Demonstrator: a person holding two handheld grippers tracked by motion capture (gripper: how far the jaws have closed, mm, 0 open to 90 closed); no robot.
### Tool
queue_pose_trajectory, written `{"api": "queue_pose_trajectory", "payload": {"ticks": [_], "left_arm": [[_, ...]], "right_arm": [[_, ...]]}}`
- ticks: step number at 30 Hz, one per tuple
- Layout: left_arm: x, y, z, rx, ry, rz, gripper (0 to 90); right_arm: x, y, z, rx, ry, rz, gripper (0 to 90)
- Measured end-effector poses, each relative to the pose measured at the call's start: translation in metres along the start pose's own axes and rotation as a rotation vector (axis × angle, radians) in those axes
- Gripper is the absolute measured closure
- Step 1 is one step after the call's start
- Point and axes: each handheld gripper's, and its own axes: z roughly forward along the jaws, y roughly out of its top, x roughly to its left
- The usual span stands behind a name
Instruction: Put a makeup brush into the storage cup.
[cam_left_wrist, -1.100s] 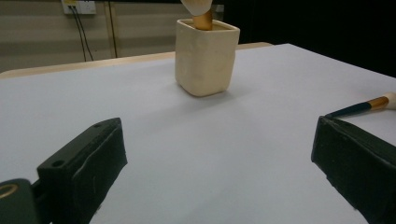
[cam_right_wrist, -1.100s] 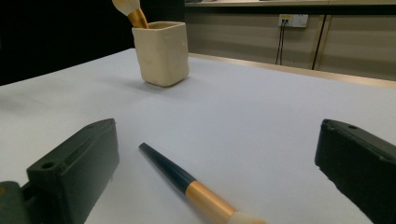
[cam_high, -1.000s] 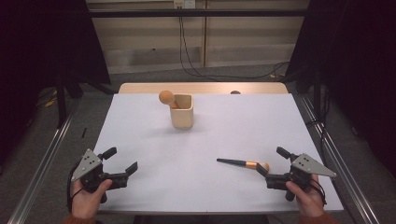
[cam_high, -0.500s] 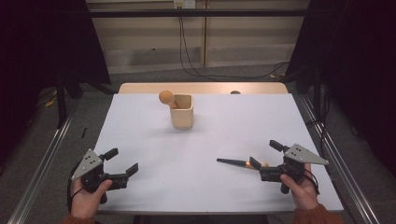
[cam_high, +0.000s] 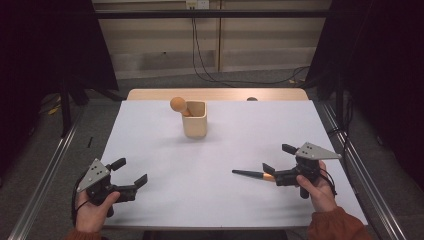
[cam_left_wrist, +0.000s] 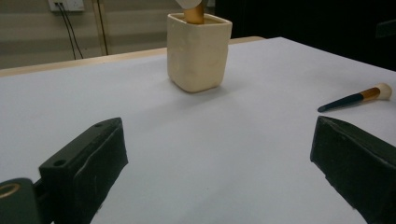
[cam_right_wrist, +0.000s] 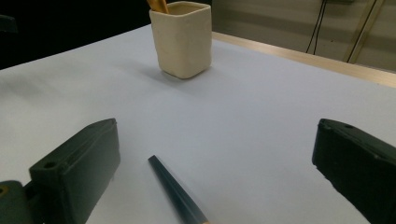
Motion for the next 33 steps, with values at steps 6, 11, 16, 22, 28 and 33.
{"api": "queue_pose_trajectory", "payload": {"ticks": [6,11,16,22,28,33], "left_arm": [[-0.001,-0.001,-0.004,0.002,0.005,0.003,3.6],[-0.002,-0.002,-0.006,0.002,0.012,0.006,3.6],[-0.001,-0.002,-0.006,0.003,0.016,0.005,3.7],[-0.002,-0.002,-0.004,0.009,0.010,0.016,3.6],[-0.002,-0.001,-0.004,0.008,0.017,0.014,3.6],[-0.003,0.000,-0.002,0.011,0.013,0.023,3.6]], "right_arm": [[-0.005,0.010,0.012,0.058,0.019,-0.017,0.7],[-0.007,0.017,0.022,0.094,0.042,-0.035,0.9],[-0.009,0.022,0.030,0.156,0.067,-0.050,1.4],[-0.014,0.029,0.036,0.238,0.088,-0.066,2.1],[-0.018,0.031,0.042,0.355,0.130,-0.094,3.3],[-0.019,0.030,0.046,0.448,0.168,-0.118,3.6]]}}
